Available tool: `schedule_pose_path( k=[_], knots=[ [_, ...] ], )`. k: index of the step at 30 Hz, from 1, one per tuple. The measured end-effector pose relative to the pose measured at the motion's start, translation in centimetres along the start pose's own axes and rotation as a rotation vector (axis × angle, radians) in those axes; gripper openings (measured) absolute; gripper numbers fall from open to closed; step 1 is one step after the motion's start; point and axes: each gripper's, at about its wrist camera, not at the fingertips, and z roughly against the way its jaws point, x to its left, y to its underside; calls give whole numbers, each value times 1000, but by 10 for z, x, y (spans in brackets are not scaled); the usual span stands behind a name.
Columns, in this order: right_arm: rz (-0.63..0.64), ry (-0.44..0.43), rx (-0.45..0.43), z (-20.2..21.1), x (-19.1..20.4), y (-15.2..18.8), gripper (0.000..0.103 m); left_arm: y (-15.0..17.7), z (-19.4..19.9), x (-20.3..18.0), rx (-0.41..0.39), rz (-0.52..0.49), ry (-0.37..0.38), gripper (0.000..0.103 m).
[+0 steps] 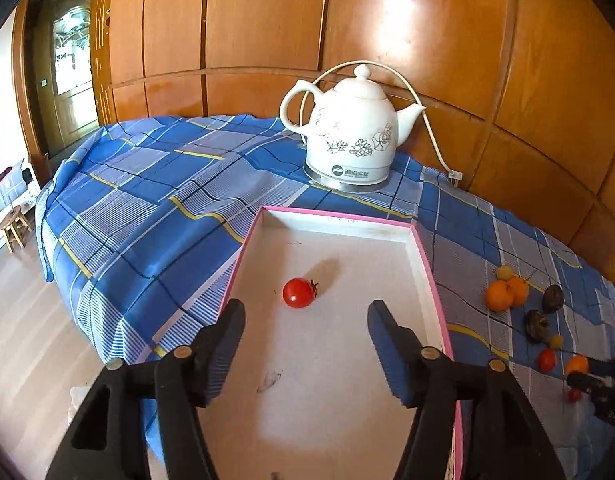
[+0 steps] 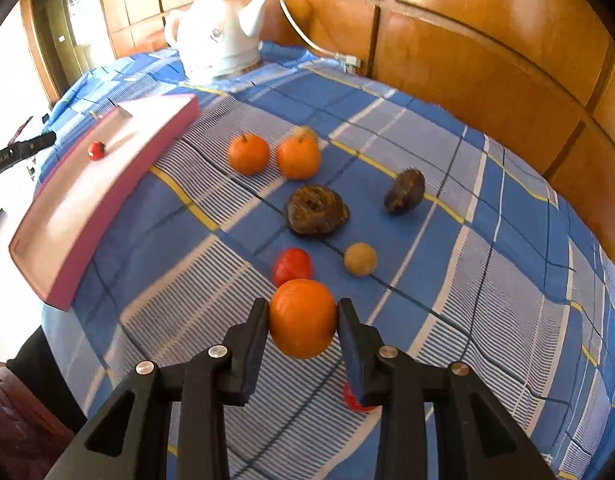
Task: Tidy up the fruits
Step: 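Carry the tangerine into the tray with the right gripper and release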
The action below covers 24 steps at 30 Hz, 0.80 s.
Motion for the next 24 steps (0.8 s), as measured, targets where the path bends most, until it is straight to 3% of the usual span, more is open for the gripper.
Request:
schedule_pose_path(
  k=[17, 24],
  knots=[
    [85, -244, -52, -8, 104, -42, 35, 10, 1, 9, 35, 0, 2, 69],
    [60, -352, -66, -16, 136, -69, 35, 9, -9, 34, 102, 45, 11, 67]
  ],
)
